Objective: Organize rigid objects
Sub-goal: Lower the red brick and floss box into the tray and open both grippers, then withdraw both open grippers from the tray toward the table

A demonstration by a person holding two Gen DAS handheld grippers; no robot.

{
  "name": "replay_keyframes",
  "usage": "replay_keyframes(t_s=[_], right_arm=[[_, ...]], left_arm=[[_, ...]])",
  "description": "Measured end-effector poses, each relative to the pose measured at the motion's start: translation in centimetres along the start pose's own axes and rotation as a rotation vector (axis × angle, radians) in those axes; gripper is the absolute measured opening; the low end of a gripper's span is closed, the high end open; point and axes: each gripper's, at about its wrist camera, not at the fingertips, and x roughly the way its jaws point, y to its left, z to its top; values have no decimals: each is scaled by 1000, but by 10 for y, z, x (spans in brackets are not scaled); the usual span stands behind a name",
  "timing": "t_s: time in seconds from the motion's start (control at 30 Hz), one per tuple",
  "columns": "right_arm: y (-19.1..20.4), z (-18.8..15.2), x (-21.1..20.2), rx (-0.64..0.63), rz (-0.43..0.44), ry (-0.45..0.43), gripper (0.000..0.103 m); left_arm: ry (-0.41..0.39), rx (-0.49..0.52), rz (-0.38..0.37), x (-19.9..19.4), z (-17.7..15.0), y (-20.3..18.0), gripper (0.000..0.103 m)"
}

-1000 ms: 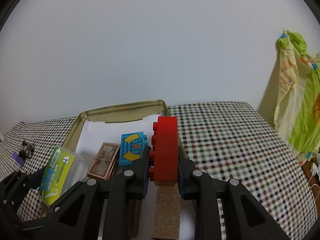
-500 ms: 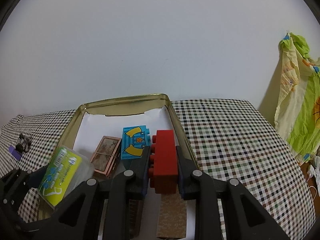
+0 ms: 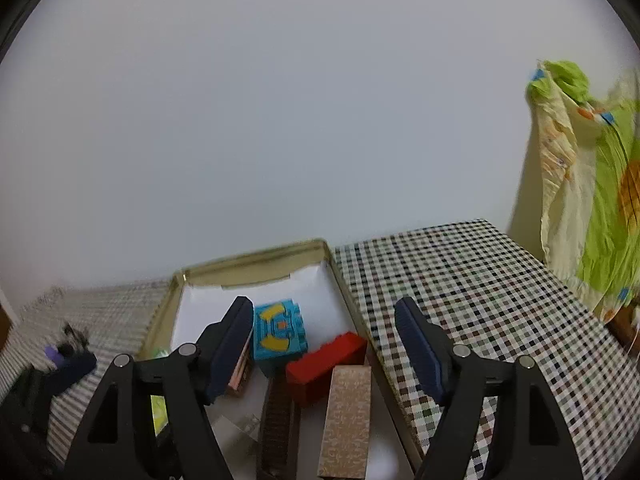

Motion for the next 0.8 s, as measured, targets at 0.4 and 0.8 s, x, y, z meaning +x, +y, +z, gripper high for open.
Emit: replay_keyframes(t_s=[0.4,0.8], right_arm=[[-6,-7,-24,163,96,-179,78],[23,-29,-55,7,-77,-417,81]], left_arm=[[-73,-23,198,-5,-15,53,102],[-152,-37,297,-13,-28,90,102]])
